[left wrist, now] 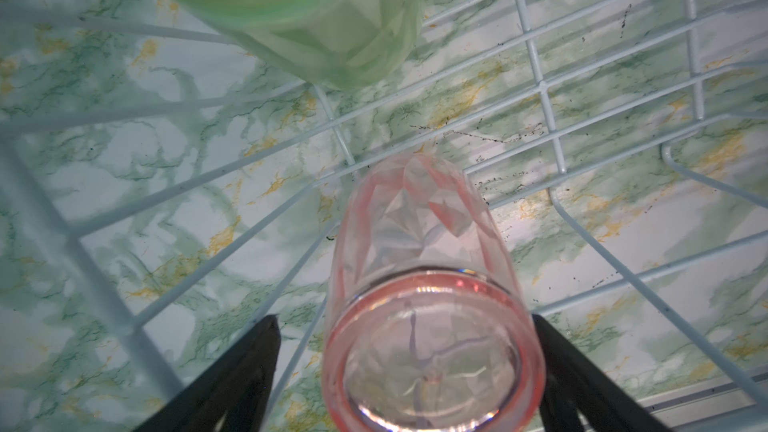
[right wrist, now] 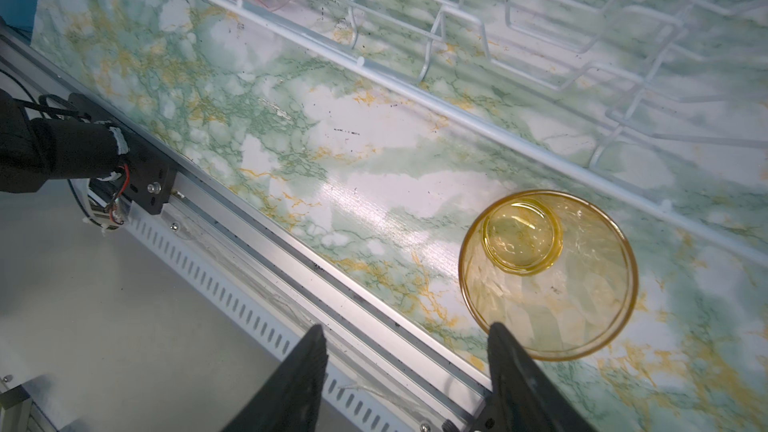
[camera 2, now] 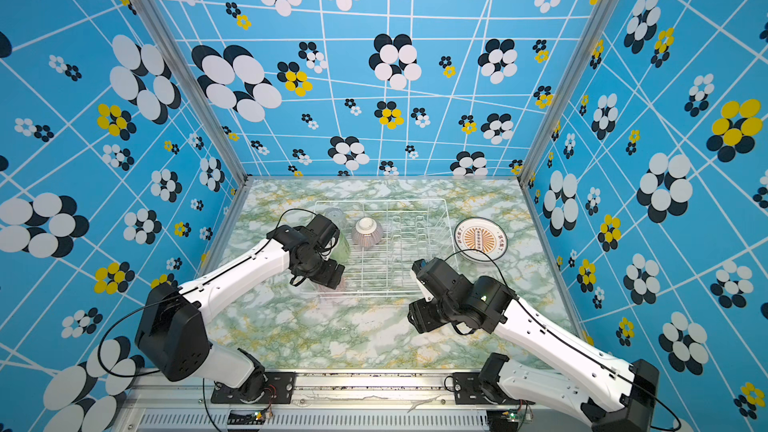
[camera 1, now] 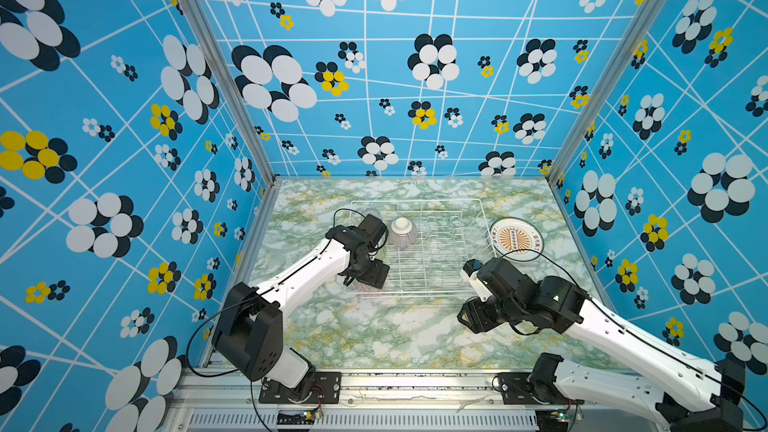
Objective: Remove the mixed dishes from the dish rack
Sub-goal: 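Close the left gripper on the pink glass and lift it from the rack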
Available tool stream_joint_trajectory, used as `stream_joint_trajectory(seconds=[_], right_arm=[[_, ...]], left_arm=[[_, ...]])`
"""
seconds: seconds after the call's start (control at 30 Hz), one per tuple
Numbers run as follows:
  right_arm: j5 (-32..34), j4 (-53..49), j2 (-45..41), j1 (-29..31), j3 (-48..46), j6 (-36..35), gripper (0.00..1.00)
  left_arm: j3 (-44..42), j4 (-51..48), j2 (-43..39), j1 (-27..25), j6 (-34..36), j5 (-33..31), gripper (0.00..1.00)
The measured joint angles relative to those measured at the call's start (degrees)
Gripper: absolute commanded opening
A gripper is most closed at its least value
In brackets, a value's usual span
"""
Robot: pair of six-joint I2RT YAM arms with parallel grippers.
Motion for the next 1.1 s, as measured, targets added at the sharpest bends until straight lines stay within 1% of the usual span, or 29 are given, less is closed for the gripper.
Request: stream_joint_trajectory(seconds=[0.17, 0.3, 0.4, 0.47, 0.63, 0.77, 0.9, 1.1], right_arm=[[0.0, 0.9, 1.36, 0.0, 0.0, -0.37, 0.65], [0.02, 1.79, 1.64, 0.0, 0.0, -0.98, 0.66], [0.02, 2.08, 1.66, 0.0, -0.02, -1.36, 0.66], [0.02, 2.1, 1.66, -0.04, -0.02, -1.51, 0.67], [0.0, 3.13, 1.66, -0.22, -0.66, -1.7, 0.67], [0.0, 4.02, 1.75, -0.81, -1.01, -1.73, 0.67], [-0.33, 6.36, 1.88, -1.46, -1.22, -1.73, 0.67], [-2.64, 11.23, 1.88, -2.51, -1.22, -1.75, 0.67]], left_arm=[[1.01, -0.04, 3.21, -0.35, 0.0, -0.04, 0.91], [1.75, -0.13, 5.51, -0.35, -0.04, -0.09, 0.85], [2.1, -0.35, 6.58, -0.48, -0.24, -0.24, 0.83], [2.32, -0.59, 6.93, -0.5, -0.37, -0.33, 0.8], [2.69, -1.18, 7.02, -0.5, -0.42, -0.42, 0.7], [2.82, -1.53, 7.02, -0.5, -0.39, 0.2, 0.67], [2.84, -1.36, 6.62, -0.46, -0.17, 2.51, 0.66], [2.84, -0.79, 3.67, 1.01, 0.42, 8.22, 0.65]])
